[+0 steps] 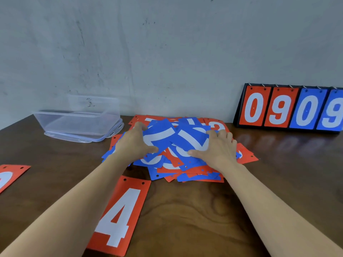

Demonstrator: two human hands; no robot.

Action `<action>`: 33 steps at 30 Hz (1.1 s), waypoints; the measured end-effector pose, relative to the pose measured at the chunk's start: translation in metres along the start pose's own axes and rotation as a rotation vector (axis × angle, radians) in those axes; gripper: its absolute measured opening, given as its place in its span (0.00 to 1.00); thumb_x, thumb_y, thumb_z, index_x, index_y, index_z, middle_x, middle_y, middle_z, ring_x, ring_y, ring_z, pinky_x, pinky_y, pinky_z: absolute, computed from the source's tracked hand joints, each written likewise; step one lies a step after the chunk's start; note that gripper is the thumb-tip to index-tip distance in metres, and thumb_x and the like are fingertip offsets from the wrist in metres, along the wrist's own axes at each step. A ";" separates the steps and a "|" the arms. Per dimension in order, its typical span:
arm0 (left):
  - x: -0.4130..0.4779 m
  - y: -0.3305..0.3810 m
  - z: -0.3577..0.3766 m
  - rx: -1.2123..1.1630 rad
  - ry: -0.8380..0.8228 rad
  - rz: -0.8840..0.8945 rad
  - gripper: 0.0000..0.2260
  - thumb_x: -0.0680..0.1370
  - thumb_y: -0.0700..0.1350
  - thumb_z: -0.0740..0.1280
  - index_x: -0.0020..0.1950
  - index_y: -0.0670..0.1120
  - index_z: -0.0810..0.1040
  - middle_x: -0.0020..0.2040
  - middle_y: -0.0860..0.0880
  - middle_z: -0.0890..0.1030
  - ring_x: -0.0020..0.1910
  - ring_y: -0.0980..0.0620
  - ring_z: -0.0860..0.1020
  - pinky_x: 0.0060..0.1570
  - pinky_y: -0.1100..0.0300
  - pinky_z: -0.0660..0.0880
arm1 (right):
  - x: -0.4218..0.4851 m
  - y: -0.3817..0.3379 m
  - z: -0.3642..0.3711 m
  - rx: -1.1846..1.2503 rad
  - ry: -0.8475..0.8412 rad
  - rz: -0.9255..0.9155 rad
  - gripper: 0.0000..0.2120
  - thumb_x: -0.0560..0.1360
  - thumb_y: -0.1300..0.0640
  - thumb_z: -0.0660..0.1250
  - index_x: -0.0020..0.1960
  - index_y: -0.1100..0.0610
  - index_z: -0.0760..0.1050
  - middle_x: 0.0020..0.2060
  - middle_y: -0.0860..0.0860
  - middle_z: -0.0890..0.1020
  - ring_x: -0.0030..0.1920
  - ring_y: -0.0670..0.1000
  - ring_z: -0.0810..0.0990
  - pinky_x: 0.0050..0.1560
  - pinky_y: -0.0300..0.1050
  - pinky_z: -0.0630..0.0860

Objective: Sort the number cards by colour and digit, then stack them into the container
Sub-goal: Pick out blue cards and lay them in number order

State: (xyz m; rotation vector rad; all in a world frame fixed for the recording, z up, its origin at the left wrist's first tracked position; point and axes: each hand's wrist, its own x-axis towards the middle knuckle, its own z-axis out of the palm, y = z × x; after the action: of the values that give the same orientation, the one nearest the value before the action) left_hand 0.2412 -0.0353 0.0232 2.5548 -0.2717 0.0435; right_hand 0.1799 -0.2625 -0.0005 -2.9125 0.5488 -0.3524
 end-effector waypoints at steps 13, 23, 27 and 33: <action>-0.029 0.002 -0.045 -0.890 0.201 -0.081 0.03 0.75 0.36 0.71 0.46 0.43 0.80 0.40 0.45 0.85 0.33 0.49 0.84 0.33 0.58 0.80 | -0.004 0.011 -0.028 0.926 0.087 0.046 0.12 0.71 0.70 0.65 0.52 0.60 0.72 0.44 0.55 0.80 0.42 0.54 0.78 0.39 0.47 0.76; -0.050 0.020 -0.047 -0.786 0.314 0.045 0.14 0.76 0.48 0.72 0.35 0.42 0.75 0.21 0.52 0.72 0.19 0.55 0.66 0.20 0.66 0.64 | -0.023 0.028 -0.060 1.450 -0.013 0.109 0.06 0.78 0.56 0.66 0.44 0.55 0.80 0.41 0.53 0.85 0.43 0.56 0.84 0.44 0.50 0.80; -0.053 0.023 -0.044 -0.702 0.240 0.059 0.06 0.76 0.46 0.72 0.43 0.45 0.79 0.26 0.53 0.80 0.21 0.56 0.75 0.21 0.67 0.64 | -0.032 0.037 -0.063 1.359 -0.100 0.126 0.10 0.82 0.53 0.60 0.51 0.59 0.73 0.36 0.54 0.81 0.23 0.51 0.74 0.21 0.40 0.67; -0.048 0.024 -0.044 -0.681 0.216 0.013 0.10 0.71 0.40 0.76 0.51 0.43 0.80 0.31 0.49 0.82 0.28 0.56 0.77 0.27 0.67 0.72 | -0.037 0.053 -0.069 1.397 -0.184 0.078 0.10 0.75 0.70 0.65 0.53 0.59 0.74 0.38 0.55 0.79 0.28 0.49 0.72 0.23 0.37 0.63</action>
State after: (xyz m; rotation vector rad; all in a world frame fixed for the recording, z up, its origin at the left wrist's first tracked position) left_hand 0.1906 -0.0223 0.0685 1.8537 -0.1788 0.1959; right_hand 0.1107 -0.3048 0.0484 -1.5427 0.2050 -0.2718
